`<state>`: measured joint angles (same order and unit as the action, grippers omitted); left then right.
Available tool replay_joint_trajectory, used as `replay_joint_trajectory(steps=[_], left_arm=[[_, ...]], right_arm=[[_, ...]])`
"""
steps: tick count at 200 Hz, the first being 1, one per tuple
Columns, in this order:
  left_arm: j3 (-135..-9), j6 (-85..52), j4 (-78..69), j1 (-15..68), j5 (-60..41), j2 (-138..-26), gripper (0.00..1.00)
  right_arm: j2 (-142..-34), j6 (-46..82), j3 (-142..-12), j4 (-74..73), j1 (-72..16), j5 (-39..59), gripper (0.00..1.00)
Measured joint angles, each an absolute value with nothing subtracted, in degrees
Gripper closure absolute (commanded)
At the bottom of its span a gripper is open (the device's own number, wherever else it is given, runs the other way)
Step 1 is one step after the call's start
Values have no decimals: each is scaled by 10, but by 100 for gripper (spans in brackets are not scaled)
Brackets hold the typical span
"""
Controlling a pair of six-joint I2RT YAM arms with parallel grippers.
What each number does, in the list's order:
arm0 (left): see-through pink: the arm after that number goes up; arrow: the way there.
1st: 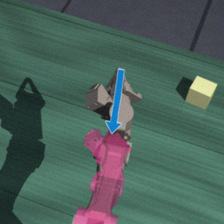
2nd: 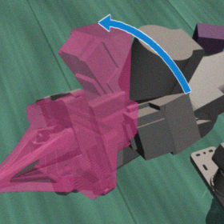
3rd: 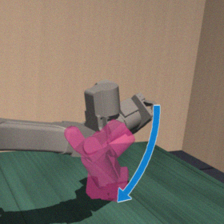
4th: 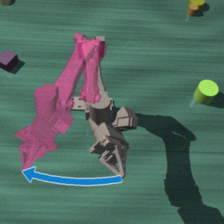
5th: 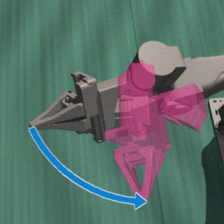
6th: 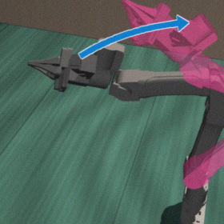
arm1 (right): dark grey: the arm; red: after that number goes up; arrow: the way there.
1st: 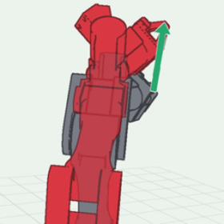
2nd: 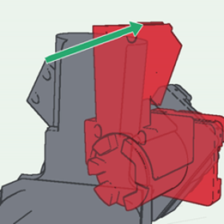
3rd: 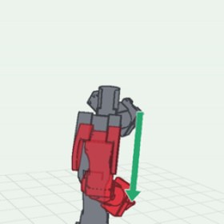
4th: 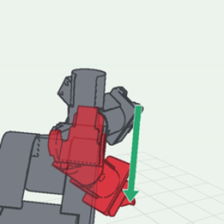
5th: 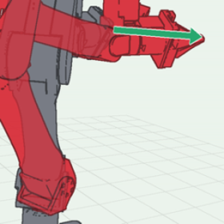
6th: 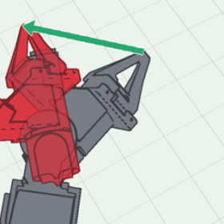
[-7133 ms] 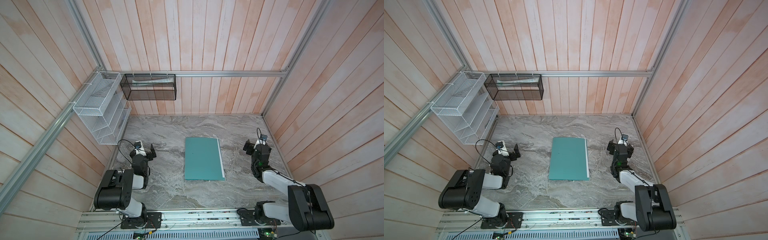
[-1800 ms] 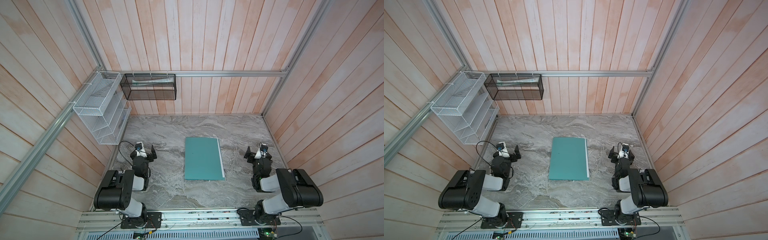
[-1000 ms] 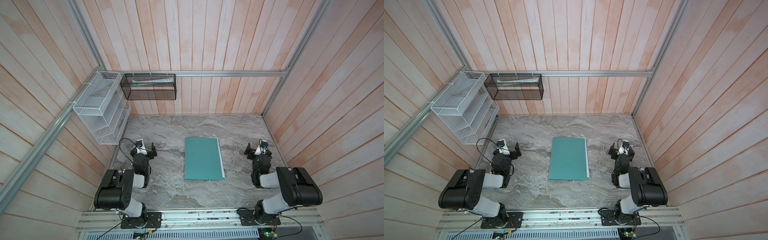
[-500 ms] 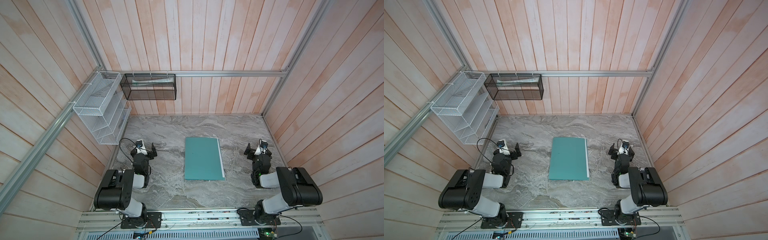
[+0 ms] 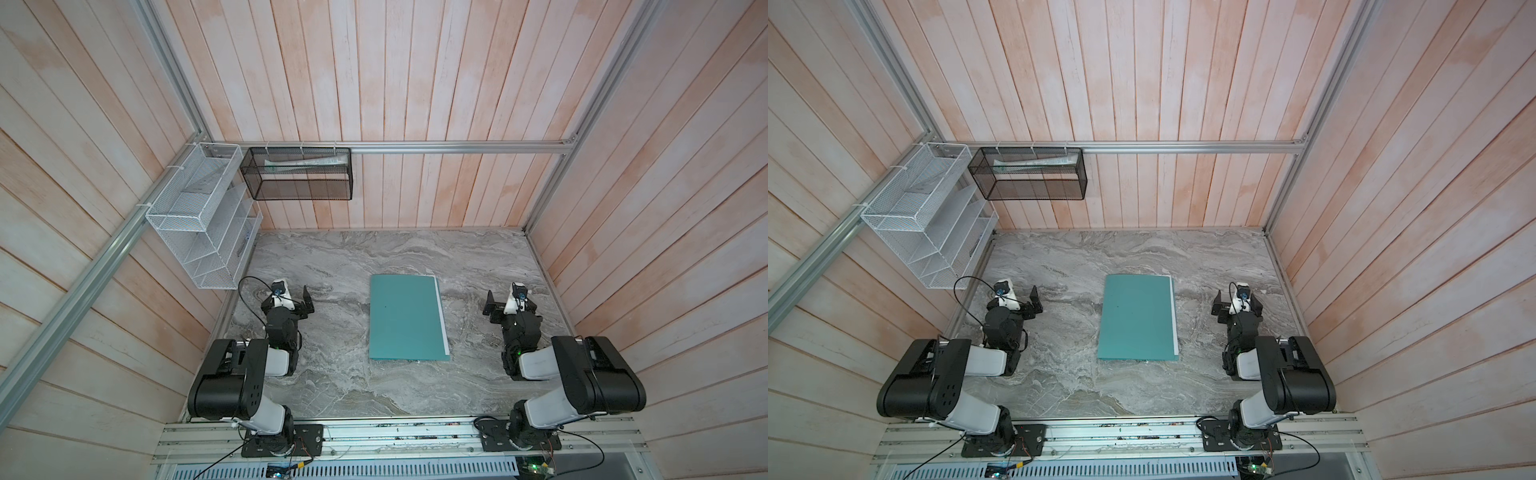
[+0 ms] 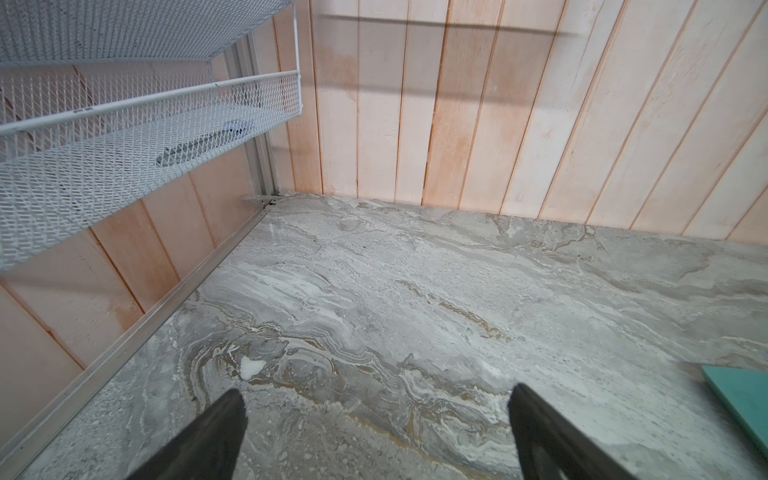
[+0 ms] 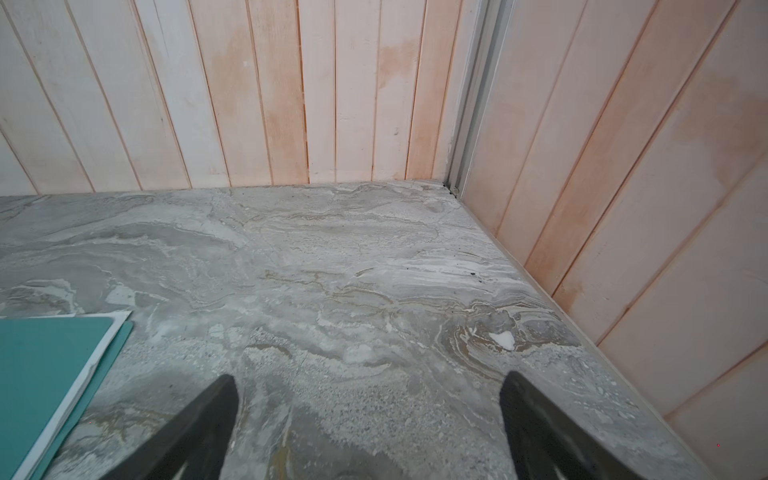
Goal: Put the files into the folder
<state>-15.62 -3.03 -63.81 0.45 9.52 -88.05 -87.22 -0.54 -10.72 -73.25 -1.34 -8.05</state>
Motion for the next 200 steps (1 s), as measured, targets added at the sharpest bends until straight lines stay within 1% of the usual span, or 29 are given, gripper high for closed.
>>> replay_joint_trajectory(steps=[27,46,88,108,134,200], left_arm=[[-156,-30,-638,4,95,-881,0],[-156,-30,-638,4,95,-881,0],[-156,-30,-638,4,95,-881,0],[-156,-30,-638,4,95,-881,0],[-156,-30,-638,4,95,-881,0],[-156,-30,-638,4,97,-881,0]], right_arm=[[-872,8,-120,-726,-1,-89,2],[-862,16,-98,-746,1,-99,2],[-868,29,-110,-741,-4,-143,2],[-842,41,-90,-740,6,-144,2],[-866,35,-123,-728,-2,-147,2],[-874,29,-124,-725,-10,-147,2]])
